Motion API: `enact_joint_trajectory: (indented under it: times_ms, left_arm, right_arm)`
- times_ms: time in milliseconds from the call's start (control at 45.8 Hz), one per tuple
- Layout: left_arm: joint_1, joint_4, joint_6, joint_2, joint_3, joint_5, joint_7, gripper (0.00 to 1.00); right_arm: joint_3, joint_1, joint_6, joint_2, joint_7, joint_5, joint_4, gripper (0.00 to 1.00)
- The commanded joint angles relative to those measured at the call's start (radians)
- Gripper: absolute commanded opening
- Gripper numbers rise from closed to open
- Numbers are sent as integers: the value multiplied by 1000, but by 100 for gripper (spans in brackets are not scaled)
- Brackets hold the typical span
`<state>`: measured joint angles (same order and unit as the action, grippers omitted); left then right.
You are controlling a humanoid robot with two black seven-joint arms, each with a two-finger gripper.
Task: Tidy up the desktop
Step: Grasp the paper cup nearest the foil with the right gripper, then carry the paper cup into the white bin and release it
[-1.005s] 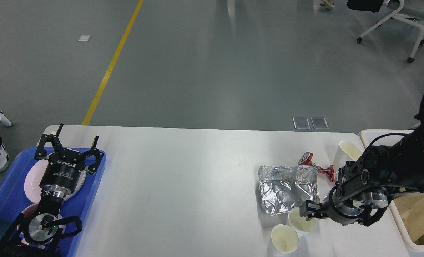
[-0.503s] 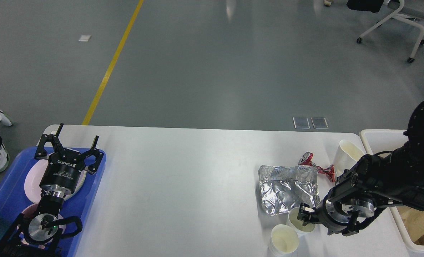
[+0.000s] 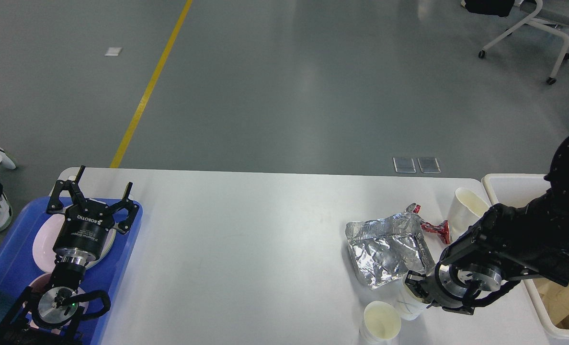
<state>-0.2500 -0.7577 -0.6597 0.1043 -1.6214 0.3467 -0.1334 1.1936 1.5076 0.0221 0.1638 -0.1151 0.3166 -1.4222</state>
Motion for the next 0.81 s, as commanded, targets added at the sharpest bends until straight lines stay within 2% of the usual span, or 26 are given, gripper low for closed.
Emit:
enact_joint_trajectory:
  times_ms: [0, 153, 372, 590, 677, 787]
  left_arm:
    - [0, 0, 0, 0, 0, 0, 0, 96]
    - [0, 0, 0, 0, 0, 0, 0, 96]
    - [0, 0, 0, 0, 0, 0, 0, 96]
    - [0, 0, 0, 0, 0, 0, 0, 96]
    - [0, 0, 0, 0, 0, 0, 0, 96]
    - [1, 0, 0, 2, 0, 0, 0, 96]
  right_arm:
    - [6, 31, 82, 31, 0, -2, -4, 0]
    - [29, 144, 186, 94, 0, -13, -56, 0]
    - [165, 502, 430, 105, 2, -21, -181, 0]
    - [253, 824, 709, 103, 2, -36, -195, 0]
    - [288, 937, 751, 103, 2, -37, -210, 0]
    - [313, 977, 753, 103, 2, -37, -212, 0]
